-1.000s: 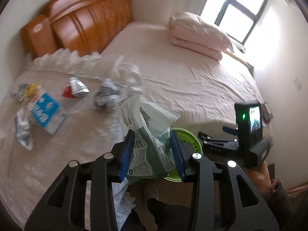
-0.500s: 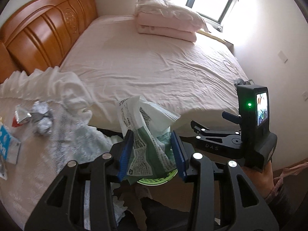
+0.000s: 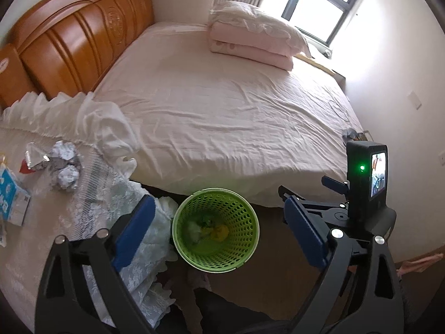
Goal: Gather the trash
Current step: 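Move both tools back over the bed toward the milk carton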
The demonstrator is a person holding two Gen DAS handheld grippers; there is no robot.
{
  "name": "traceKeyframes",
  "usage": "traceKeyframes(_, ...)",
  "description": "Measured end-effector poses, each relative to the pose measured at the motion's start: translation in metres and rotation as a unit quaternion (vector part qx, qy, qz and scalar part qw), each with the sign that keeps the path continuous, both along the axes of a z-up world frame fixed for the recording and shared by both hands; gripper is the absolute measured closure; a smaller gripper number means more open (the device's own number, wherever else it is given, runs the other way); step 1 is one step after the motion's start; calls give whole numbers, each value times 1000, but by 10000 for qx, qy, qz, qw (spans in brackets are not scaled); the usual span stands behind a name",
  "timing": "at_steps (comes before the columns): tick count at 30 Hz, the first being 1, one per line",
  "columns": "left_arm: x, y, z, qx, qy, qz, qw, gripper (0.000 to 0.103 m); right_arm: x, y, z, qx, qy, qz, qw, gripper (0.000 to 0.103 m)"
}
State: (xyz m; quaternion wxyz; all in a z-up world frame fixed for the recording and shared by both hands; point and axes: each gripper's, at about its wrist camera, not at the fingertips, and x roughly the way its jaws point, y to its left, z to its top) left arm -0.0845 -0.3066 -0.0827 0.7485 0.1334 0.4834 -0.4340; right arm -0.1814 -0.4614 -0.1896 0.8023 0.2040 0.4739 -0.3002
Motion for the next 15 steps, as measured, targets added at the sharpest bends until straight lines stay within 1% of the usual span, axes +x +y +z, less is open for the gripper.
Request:
traceKeyframes(5, 15, 25, 8, -87, -88, 349, 9993, 13, 18, 15, 15, -4, -187, 203, 9996, 2)
traceKeyframes(8, 24, 51, 18, -136, -306, 689, 9971, 13, 36, 31, 35, 104, -481, 426, 9979, 2)
traceKeyframes(10, 31, 73, 27, -153, -472, 950, 9942, 10, 48, 42, 49, 136, -668, 604, 9958, 2)
traceKeyframes(11, 35, 89, 32, -169, -575, 1133, 9918, 8, 52, 47, 53, 140, -718, 671, 9951, 2)
traceKeyframes(13, 41, 118, 40, -181, -754, 1491, 9858, 8, 70, 67, 70, 134, -935, 974, 9908, 2)
traceKeyframes(14, 45, 141, 45, -153, -894, 1773, 9800, 8, 74, 73, 74, 133, -987, 1048, 9895, 2)
traceKeyframes(15, 48, 155, 47, -111, -970, 1945, 9760, 8, 84, 85, 81, 141, -1080, 1219, 9865, 2)
